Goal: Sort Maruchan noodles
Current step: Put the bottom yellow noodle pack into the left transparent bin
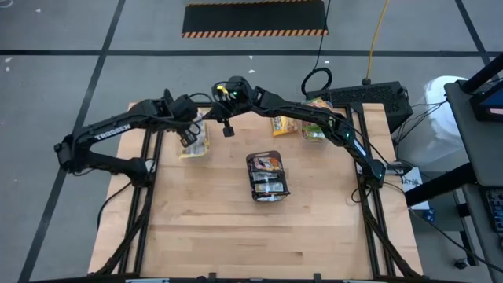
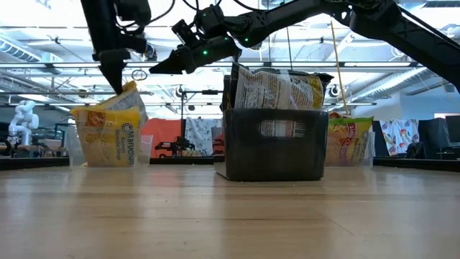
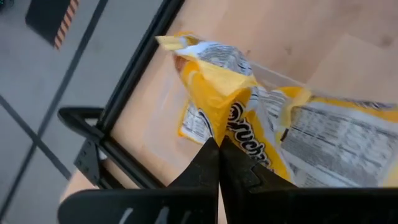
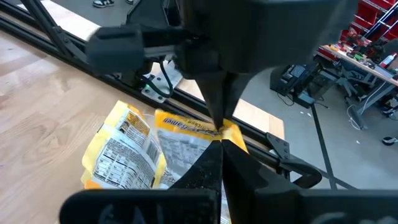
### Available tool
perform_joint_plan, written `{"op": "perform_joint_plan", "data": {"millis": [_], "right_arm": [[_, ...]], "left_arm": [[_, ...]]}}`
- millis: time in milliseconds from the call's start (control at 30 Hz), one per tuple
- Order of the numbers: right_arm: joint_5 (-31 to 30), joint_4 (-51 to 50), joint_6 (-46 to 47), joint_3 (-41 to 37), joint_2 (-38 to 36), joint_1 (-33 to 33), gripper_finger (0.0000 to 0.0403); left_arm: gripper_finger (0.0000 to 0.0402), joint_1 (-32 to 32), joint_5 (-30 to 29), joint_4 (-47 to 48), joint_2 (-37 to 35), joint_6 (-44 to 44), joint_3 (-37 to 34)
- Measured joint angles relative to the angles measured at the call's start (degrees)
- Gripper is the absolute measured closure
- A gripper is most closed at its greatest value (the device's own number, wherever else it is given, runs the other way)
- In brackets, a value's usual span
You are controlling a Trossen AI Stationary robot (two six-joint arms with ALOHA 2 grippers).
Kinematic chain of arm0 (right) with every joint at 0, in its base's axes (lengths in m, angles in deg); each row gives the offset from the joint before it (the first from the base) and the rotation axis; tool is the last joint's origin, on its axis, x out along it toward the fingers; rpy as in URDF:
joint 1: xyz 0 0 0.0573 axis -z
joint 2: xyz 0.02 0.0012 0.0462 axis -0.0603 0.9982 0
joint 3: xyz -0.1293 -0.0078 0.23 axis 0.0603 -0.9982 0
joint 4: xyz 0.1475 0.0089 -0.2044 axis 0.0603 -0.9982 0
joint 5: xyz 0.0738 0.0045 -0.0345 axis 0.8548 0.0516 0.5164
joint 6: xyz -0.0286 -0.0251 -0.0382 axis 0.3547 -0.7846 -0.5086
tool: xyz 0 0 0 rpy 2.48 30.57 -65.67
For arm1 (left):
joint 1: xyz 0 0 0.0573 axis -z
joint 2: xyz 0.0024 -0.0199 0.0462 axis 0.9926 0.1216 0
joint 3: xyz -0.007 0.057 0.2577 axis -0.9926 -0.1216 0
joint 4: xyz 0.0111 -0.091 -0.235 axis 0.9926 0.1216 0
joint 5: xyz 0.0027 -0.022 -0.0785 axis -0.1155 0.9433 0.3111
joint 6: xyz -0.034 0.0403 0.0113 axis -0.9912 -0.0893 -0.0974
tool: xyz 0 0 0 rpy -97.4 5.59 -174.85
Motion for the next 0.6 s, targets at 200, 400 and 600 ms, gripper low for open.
{"op": "perform_joint_plan", "data": {"millis": [200, 400, 600], "right_arm": [[0.02, 0.00, 0.02, 0.00, 0.00, 0.00, 0.0403], [0.02, 0.00, 0.02, 0.00, 0.00, -0.02, 0.0403], [0.02, 0.00, 0.04, 0.00, 0.00, -0.15, 0.0403]], "left_arm": [[0.0402, -2.18, -0.12, 0.81, 3.79, -9.73, 0.01], [0.0401, -2.85, -0.98, 1.60, 5.93, -20.18, 0.02], [0.0401, -2.80, -5.45, 4.06, 5.37, -27.28, 0.00]]}}
